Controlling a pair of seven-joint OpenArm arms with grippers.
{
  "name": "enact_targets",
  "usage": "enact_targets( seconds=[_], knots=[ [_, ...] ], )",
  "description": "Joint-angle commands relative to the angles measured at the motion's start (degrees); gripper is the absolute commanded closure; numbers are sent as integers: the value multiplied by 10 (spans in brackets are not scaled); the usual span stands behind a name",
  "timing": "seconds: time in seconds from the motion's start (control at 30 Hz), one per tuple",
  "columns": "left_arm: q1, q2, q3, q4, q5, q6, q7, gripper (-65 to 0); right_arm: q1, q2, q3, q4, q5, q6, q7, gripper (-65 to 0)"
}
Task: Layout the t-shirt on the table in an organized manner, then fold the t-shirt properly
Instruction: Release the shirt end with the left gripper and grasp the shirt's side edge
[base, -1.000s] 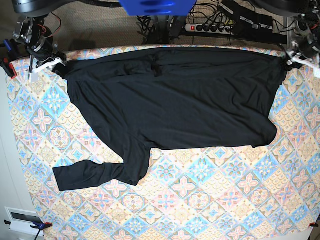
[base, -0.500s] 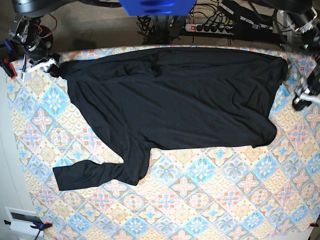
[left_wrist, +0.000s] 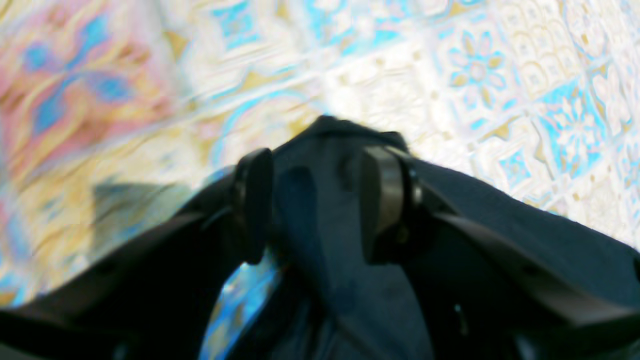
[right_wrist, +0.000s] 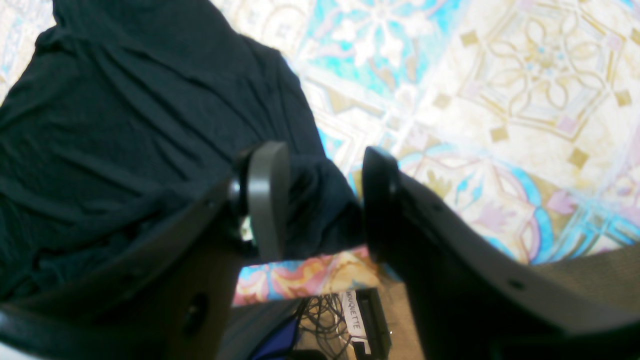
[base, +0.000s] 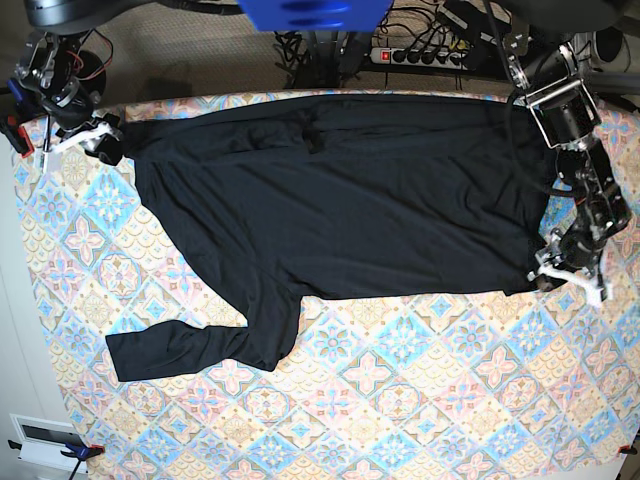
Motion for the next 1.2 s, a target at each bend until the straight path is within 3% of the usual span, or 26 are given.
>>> enact_targets(
  seconds=[0.0,0.33,0.6,0.73,1.17],
  knots=[
    [-21,-10,13,-5,6,-2,-22,-275,0,10,5,10,6,4,10,-238],
    [-79,-12,95,-119,97,-2,-134,-275,0,10,3,10,6,4,10,-238],
    [-92,-10,97,-122,177,-2,-153,-275,0,10,2,10,6,3,9,-238],
    [-86,-14,141,-122,198,-2,-174,-275,0,10,2,10,6,3,9,-238],
    [-85,-37,175,-122,202,-2,-177,-275,1,10,2,10,6,3,9,-238]
  ],
)
